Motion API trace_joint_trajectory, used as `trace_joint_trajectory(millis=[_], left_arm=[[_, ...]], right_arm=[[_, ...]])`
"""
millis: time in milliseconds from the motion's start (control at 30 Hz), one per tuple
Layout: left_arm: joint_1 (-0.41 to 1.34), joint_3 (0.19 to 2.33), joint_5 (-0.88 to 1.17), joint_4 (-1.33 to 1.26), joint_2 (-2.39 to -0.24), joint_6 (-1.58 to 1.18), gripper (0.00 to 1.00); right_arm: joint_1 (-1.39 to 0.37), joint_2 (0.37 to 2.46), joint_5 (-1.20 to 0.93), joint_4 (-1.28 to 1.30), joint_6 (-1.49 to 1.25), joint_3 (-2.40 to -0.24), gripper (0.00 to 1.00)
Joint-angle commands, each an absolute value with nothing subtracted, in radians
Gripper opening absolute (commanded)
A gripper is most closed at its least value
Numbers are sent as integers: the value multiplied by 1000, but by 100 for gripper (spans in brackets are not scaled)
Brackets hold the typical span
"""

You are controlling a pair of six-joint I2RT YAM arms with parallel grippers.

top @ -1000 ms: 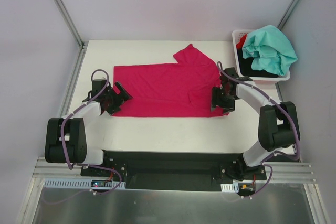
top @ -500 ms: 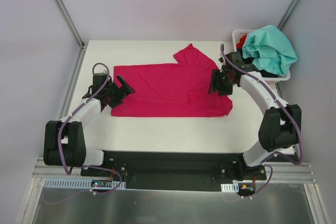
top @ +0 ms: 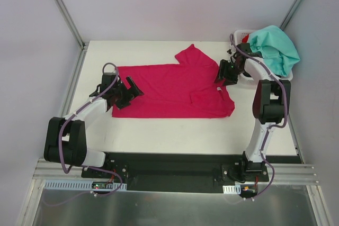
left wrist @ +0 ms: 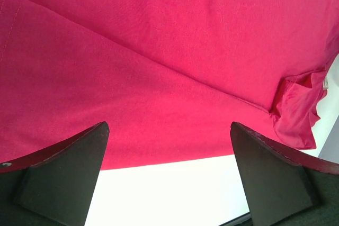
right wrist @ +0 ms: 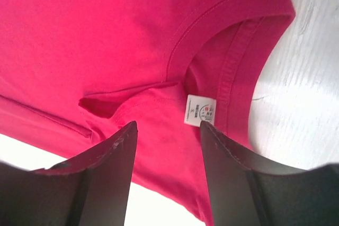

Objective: Fold and stack the t-shirts

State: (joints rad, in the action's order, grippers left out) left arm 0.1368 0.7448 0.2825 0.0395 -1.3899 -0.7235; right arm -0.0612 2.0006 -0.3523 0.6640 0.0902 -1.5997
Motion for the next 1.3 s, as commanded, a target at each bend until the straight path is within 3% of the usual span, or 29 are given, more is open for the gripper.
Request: trace_joint_trajectory(millis=[0, 800, 867, 933, 1067, 1267], left_arm=[[141, 775, 278, 41, -1396, -735, 99], [144, 788, 281, 57, -1404, -721, 99], [144, 793, 279, 60, -1405, -719, 99], [144, 795, 279, 64, -1404, -718, 99], [144, 795, 282, 64, -1407, -724, 99], [161, 827, 296, 67, -1410, -716, 99]], right_arm=[[-46, 2051, -434, 696, 121, -1669, 54], [-54, 2207, -525, 681, 135, -1733, 52], [-52, 2215, -529, 686, 133, -1747, 49], [-54, 2217, -526, 698, 133, -1761, 39], [-55, 2207, -531, 707, 133, -1755, 29], [-61, 2192, -528, 710, 130, -1747, 25]])
